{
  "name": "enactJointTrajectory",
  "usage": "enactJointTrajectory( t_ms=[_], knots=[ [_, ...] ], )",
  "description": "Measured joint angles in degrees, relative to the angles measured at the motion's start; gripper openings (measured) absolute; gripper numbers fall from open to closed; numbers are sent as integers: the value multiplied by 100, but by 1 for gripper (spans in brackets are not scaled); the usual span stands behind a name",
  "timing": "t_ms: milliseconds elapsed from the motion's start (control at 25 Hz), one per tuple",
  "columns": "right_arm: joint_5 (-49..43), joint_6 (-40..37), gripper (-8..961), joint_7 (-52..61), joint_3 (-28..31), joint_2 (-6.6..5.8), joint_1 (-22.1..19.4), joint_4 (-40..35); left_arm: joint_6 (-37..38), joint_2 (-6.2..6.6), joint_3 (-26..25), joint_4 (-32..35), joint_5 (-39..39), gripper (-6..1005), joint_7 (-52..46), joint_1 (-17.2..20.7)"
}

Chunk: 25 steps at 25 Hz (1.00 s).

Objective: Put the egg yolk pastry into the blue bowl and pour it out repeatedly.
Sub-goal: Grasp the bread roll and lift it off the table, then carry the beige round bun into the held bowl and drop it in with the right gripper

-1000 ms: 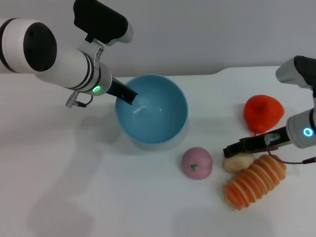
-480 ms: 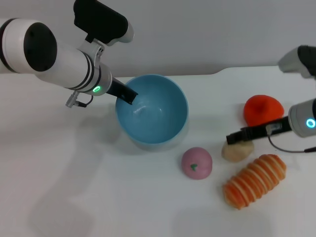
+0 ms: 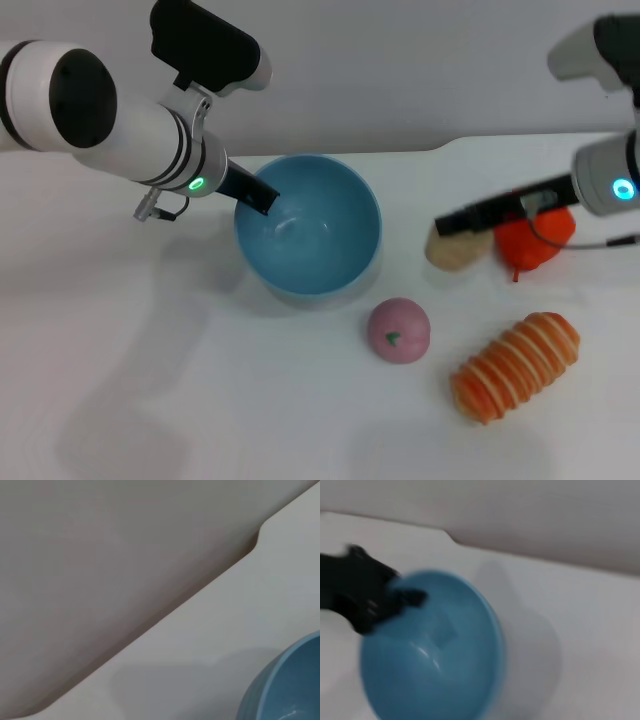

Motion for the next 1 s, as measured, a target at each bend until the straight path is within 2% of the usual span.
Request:
enactJointTrajectory(
  t_ms=[40, 320, 520, 600, 720, 880, 1000],
  knots=[
    [121, -15, 254, -1, -84, 1, 45, -189, -12, -2, 2, 0, 0, -1, 0, -1],
    [224, 151, 192, -3, -400, 16, 340, -283, -31, -10, 109, 0, -14, -1, 0, -13],
    [435, 743, 160, -4, -898, 43, 462, -69, -2, -10, 154, -17, -13, 0, 0, -3],
    [773, 1244, 148, -95, -1126, 46, 468, 144, 9, -8, 155, -37, -18, -1, 0, 24],
    [1118, 1447, 132, -399, -1203, 46, 472, 310, 8, -1, 155, -45, -21, -1, 0, 40],
    [2259, 1569, 101, -1338, -1252, 46, 475, 674, 8, 0, 155, -56, -28, -1, -4, 32],
    [2715, 1539, 82, -1683, -1280, 46, 479, 776, 10, 0, 155, -46, -21, -1, -5, 4]
  ],
)
